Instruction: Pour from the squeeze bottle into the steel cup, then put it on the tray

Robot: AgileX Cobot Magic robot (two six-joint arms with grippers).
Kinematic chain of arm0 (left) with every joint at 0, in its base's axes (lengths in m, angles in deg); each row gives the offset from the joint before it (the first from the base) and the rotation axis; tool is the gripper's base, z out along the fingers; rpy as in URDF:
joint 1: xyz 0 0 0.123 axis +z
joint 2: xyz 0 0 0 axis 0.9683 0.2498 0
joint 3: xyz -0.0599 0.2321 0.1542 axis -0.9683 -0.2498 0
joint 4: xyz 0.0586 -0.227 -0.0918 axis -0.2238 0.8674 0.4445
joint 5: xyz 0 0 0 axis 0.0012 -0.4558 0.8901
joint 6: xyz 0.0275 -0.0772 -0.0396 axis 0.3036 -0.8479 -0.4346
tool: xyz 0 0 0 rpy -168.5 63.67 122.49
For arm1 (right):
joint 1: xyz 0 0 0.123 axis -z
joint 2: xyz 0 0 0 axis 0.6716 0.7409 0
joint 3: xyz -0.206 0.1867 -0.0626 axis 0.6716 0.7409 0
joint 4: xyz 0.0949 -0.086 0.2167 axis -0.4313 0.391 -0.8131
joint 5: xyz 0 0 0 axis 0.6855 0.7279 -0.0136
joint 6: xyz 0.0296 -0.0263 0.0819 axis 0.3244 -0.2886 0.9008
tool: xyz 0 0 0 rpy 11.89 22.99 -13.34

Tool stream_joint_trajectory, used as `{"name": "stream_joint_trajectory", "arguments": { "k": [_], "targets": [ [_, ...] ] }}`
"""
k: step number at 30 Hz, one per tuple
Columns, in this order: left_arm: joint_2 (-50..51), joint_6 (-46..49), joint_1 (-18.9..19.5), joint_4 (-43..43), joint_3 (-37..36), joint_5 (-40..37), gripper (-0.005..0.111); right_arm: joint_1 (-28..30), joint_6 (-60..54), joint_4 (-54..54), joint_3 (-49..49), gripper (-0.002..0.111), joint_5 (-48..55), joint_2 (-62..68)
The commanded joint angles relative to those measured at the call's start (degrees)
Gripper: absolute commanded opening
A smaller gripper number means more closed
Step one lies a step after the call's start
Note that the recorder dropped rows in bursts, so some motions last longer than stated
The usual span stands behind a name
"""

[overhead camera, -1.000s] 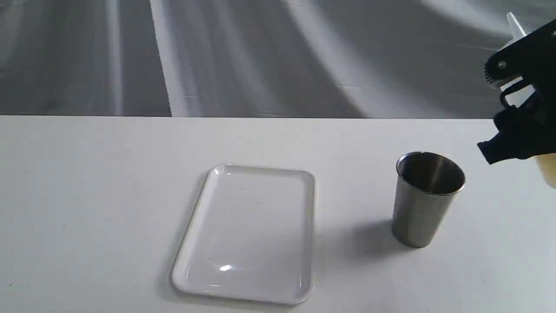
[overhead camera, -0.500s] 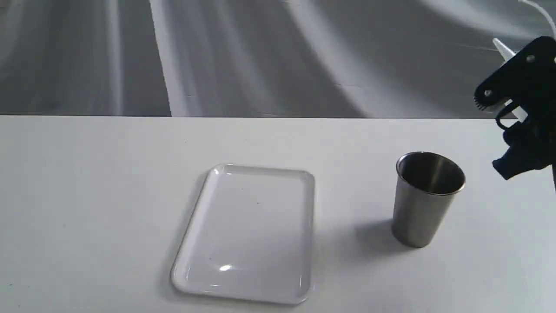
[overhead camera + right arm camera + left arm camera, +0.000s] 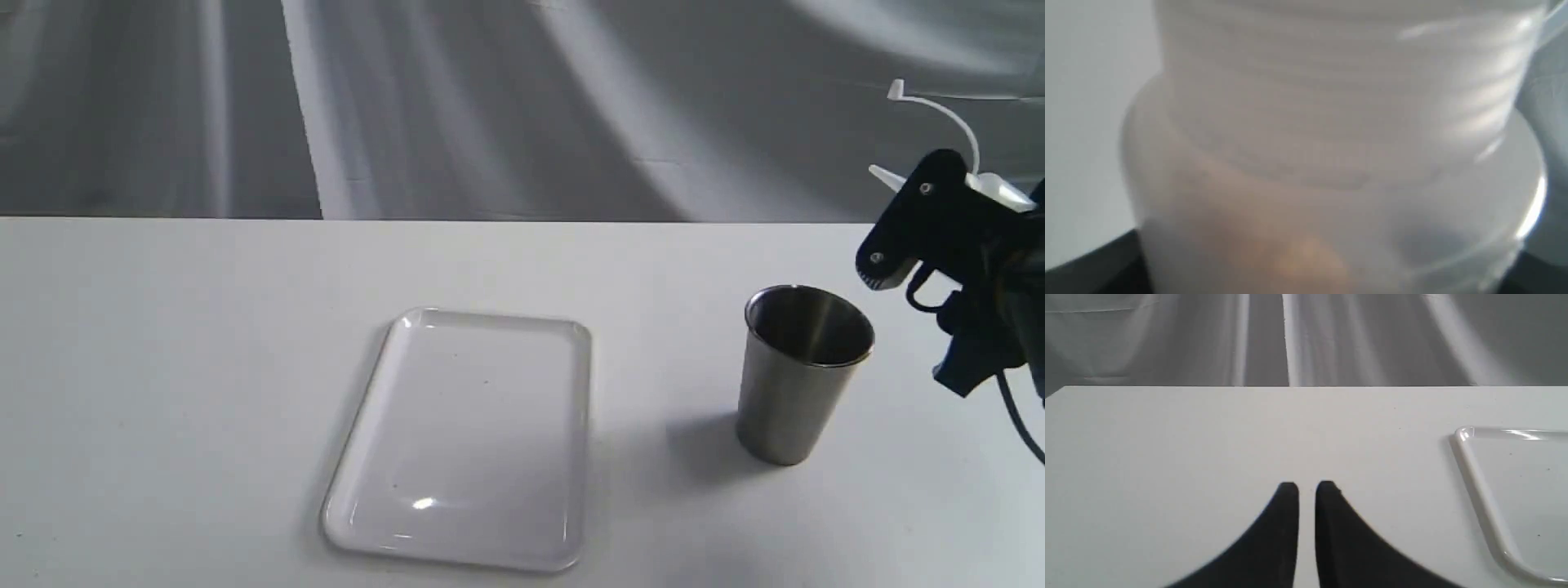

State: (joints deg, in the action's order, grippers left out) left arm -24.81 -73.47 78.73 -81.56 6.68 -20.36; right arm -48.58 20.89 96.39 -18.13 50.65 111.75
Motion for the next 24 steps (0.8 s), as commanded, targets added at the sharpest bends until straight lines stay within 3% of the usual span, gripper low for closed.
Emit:
{"name": "stream_joint_trajectory", "arguments": {
  "k": [1, 7, 24],
  "targets": [
    [-0.15, -0.08, -0.13, -0.02, -0.25, 0.41, 0.008, 0.52, -3.26, 2.22, -0.42, 0.0, 1.2, 0.22],
    [-0.15, -0.18, -0.13, -0.02, -0.25, 0.41, 0.008, 0.52, -12.57, 2.22, -0.42, 0.0, 2.18, 0.6],
    [-0.15, -0.04, -0.13, -0.02, -0.25, 0.41, 0.008, 0.52, -23.19, 2.22, -0.42, 0.0, 4.43, 0.97]
  ]
}}
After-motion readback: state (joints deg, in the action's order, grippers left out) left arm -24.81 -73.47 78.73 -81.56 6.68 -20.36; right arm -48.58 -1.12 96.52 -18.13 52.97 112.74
